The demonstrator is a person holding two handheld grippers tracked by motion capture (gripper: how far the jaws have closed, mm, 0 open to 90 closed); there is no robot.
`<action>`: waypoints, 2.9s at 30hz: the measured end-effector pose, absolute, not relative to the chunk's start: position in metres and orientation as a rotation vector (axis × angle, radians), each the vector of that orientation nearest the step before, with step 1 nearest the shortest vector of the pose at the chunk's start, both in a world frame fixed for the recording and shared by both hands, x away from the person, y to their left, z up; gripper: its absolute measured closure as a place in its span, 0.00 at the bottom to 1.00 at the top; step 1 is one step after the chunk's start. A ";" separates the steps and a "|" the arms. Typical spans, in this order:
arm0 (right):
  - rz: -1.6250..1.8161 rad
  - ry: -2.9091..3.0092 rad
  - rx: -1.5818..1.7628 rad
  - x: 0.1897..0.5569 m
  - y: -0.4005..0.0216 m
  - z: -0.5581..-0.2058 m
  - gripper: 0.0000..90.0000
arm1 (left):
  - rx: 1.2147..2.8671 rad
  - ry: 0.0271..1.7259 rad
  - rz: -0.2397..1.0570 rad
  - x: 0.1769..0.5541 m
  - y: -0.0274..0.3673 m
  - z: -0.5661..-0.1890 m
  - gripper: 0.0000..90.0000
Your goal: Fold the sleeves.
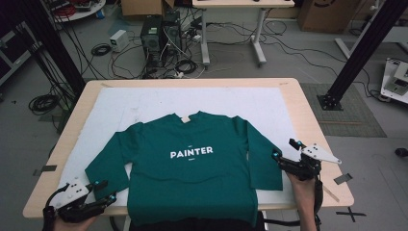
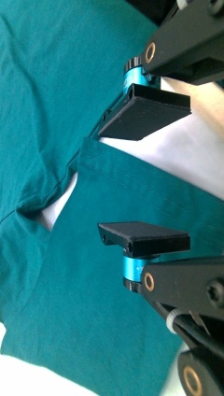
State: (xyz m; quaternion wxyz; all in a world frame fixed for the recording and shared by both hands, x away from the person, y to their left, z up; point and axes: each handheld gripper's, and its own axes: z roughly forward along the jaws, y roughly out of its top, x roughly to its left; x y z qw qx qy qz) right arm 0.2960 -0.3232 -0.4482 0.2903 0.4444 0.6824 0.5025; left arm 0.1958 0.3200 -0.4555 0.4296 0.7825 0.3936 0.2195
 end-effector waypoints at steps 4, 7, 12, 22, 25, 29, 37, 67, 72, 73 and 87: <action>1.344 1.818 1.186 0.296 -0.323 -0.448 0.25 | 1.974 0.994 0.530 0.204 0.316 -0.460 0.53; 1.342 1.818 1.179 0.297 -0.324 -0.448 0.25 | 1.976 0.988 0.545 0.204 0.316 -0.462 0.56; 1.345 1.816 1.180 0.297 -0.324 -0.448 0.25 | 1.971 1.016 0.582 0.205 0.316 -0.461 0.68; 1.342 1.815 1.181 0.297 -0.324 -0.448 0.25 | 1.909 1.087 0.615 0.211 0.320 -0.461 0.95; 1.340 1.815 1.184 0.297 -0.324 -0.448 0.25 | 1.855 1.095 0.626 0.211 0.324 -0.452 0.95; 1.341 1.817 1.187 0.297 -0.324 -0.448 0.25 | 1.776 1.074 0.622 0.215 0.325 -0.431 0.95; 1.340 1.819 1.190 0.297 -0.324 -0.448 0.25 | 1.776 1.027 0.631 0.241 0.295 -0.404 0.95; 1.336 1.823 1.207 0.298 -0.324 -0.448 0.26 | 1.843 0.905 0.406 0.303 0.151 -0.391 0.95; 1.333 1.825 1.206 0.298 -0.323 -0.448 0.26 | 1.863 0.864 0.371 0.304 0.130 -0.391 0.95; 1.333 1.825 1.205 0.298 -0.323 -0.448 0.26 | 1.865 0.855 0.363 0.305 0.126 -0.391 0.95; 1.324 1.840 1.216 0.300 -0.324 -0.448 0.26 | 1.937 0.832 0.278 0.317 0.078 -0.407 0.95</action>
